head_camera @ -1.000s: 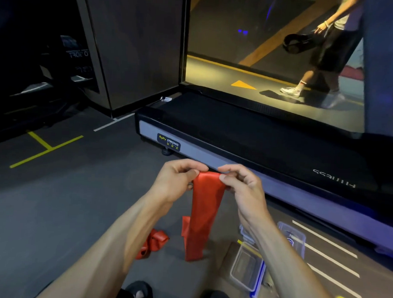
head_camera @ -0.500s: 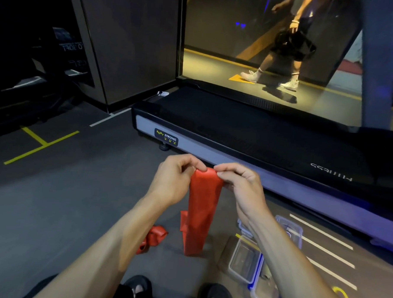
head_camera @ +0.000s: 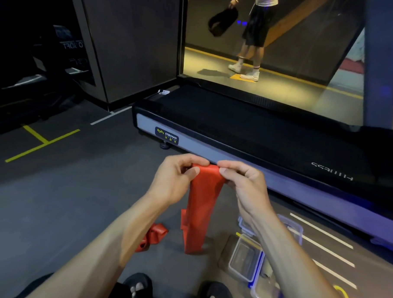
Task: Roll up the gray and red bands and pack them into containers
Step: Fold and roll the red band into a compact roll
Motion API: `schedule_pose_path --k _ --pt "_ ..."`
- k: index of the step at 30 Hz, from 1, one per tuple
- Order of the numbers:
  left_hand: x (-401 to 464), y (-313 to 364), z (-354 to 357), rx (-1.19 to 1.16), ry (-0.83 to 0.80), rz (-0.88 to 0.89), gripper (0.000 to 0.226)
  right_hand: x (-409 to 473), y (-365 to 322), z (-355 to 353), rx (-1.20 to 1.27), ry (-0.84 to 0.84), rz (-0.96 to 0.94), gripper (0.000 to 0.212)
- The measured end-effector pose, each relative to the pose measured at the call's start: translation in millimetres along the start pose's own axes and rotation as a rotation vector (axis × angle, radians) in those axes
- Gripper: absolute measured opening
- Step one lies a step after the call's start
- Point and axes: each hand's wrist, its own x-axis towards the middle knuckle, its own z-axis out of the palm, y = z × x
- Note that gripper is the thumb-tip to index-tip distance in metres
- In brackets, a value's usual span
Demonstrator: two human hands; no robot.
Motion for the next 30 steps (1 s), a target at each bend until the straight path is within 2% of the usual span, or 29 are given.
schedule_pose_path --k 5,10,14,19,23,30 --pt "0.1 -2.0 1.2 -0.080 0.079 -0.020 0.039 -1.1 -0.4 1.5 -0.010 -0.010 -0.018 0.020" --pt "-3.1 3.8 0.9 -0.134 0.049 -0.068 0.032 -2.7 -1.5 0.4 -0.043 -0.005 -0.027 0.020" --pt "-4.1 0.7 1.3 -0.037 -0.022 -0.057 0.026 -3.4 -1.4 -1.0 -0.073 0.005 -0.032 0.020" --pt "-7.5 0.9 2.7 0.238 0.045 0.022 0.023 -4.8 -4.8 -3.3 -0.149 -0.004 -0.071 0.019" --pt "-11.7 7.6 5.7 0.313 0.116 0.101 0.026 -3.7 -5.9 -2.5 -0.184 0.019 -0.092 0.019" --pt "-13.7 10.7 7.9 0.305 0.104 0.059 0.021 0.1 -5.6 -1.8 -0.143 0.066 -0.058 0.019"
